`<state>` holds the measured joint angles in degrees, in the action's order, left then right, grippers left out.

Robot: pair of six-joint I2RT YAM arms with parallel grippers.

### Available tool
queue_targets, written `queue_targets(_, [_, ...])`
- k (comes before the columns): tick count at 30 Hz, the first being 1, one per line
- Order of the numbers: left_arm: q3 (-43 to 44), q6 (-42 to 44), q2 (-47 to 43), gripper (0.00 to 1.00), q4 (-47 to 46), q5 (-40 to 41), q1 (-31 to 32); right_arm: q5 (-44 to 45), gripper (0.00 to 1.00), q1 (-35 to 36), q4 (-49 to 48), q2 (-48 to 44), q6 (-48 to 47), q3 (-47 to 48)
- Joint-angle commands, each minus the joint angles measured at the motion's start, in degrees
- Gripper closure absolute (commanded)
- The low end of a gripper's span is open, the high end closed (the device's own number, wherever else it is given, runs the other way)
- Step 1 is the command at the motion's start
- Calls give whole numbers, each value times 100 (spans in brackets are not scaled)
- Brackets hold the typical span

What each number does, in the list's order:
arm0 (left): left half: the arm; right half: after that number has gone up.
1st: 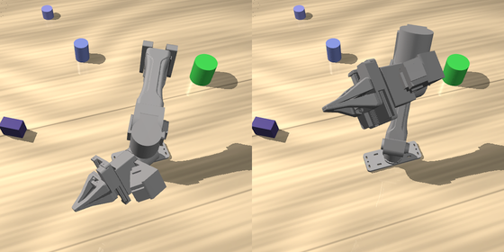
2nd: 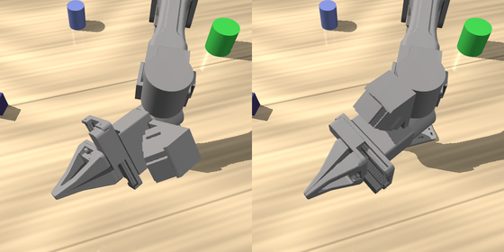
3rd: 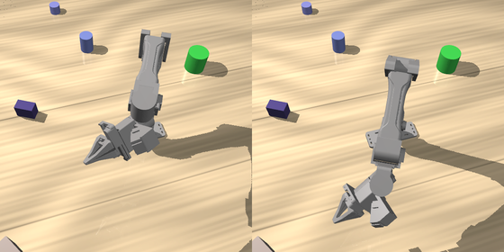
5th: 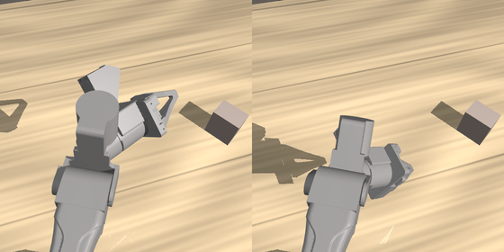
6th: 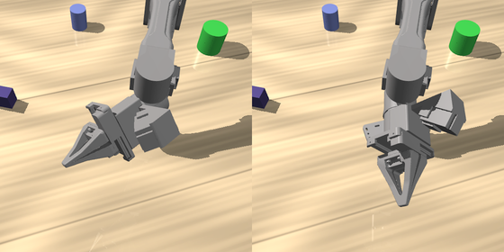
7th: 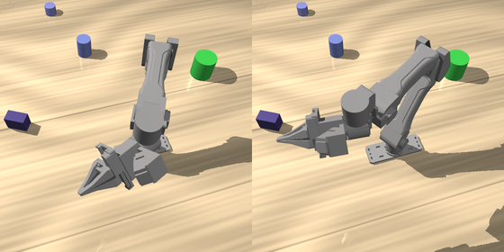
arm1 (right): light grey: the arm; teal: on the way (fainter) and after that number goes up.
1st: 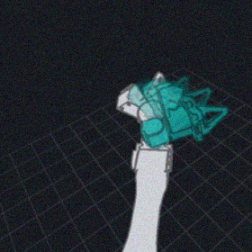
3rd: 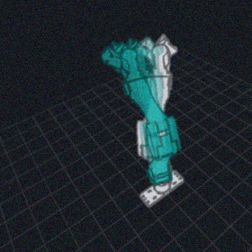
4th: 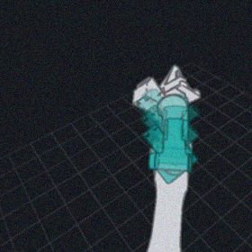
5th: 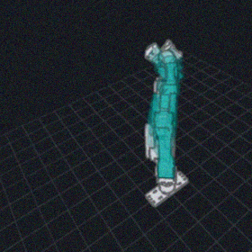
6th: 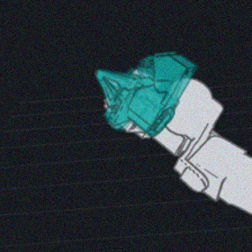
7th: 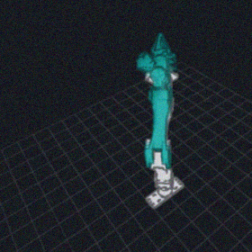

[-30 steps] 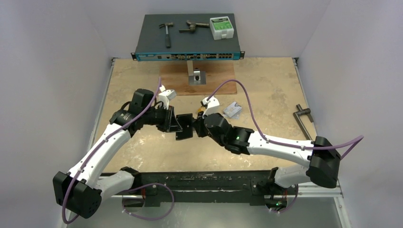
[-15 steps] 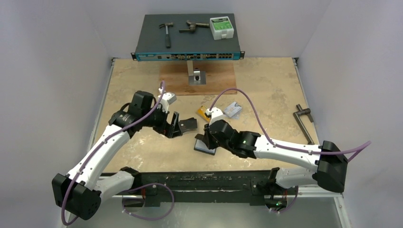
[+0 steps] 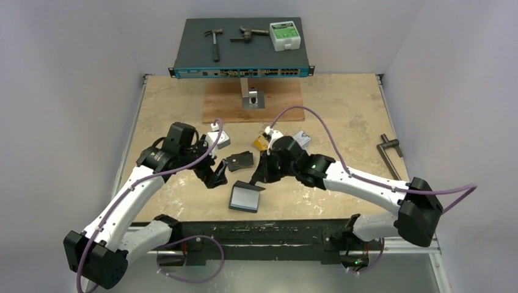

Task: Put the credit cards into the card holder
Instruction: Open the card holder at the center of the board, then pick up the credit card from the center of the board.

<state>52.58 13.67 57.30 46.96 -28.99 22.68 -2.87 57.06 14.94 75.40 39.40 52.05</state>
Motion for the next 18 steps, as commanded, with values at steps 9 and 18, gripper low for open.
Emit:
queue_targets(9, [230,899,-96,9,340,-613,35,-1132,100,-1448,-503,678,595,-1108])
queue_targets(18, [226,1003,3,10,318,-754,44,139,100,-1564,395,681,207,-1277])
